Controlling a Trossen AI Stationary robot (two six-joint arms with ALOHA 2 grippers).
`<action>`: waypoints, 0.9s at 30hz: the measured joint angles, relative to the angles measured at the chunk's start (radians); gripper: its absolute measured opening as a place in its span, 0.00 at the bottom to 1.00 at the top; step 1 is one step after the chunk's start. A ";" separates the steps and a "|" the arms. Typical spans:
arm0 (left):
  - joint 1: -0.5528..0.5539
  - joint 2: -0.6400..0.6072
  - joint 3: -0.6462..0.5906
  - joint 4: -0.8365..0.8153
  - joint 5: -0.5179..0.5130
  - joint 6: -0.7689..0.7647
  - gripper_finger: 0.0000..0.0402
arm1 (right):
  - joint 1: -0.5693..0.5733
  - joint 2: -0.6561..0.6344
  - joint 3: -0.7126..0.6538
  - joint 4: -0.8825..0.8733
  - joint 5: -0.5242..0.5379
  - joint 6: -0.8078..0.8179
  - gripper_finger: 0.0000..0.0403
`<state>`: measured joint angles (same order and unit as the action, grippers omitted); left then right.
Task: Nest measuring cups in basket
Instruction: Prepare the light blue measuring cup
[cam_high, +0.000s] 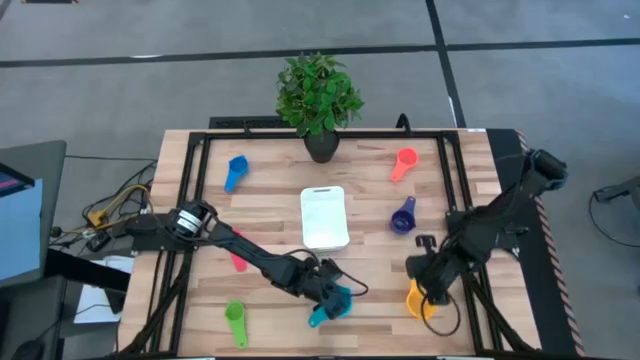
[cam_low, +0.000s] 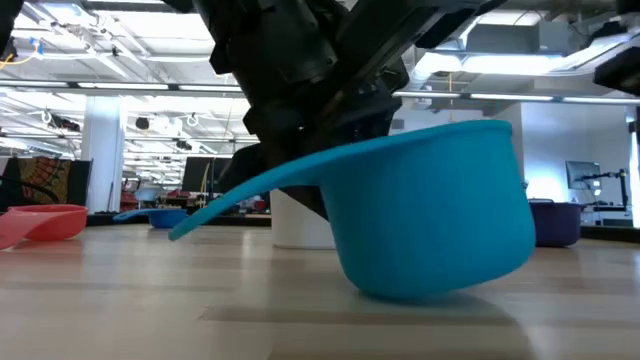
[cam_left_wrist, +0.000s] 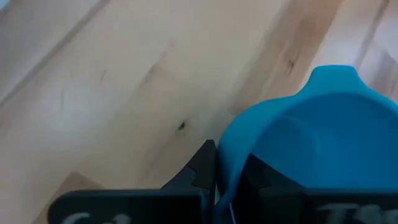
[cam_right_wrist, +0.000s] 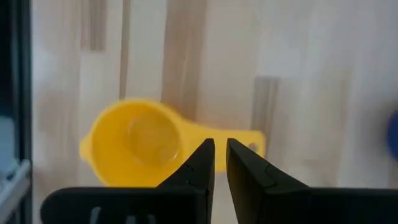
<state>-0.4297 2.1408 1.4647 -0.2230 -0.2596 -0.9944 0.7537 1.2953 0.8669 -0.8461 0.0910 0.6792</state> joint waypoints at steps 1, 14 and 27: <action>-0.002 0.002 0.000 -0.002 0.005 0.001 0.03 | 0.009 0.034 0.017 -0.014 -0.008 -0.006 0.16; 0.002 0.004 0.000 0.024 0.074 0.053 0.07 | 0.031 0.360 0.281 -0.312 -0.018 -0.270 0.21; -0.002 0.008 0.031 0.042 0.042 0.101 0.30 | 0.051 0.447 0.325 -0.352 -0.005 -0.478 0.53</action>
<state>-0.4320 2.1483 1.4954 -0.1812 -0.2171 -0.8936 0.8051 1.7427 1.1919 -1.1984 0.0856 0.2012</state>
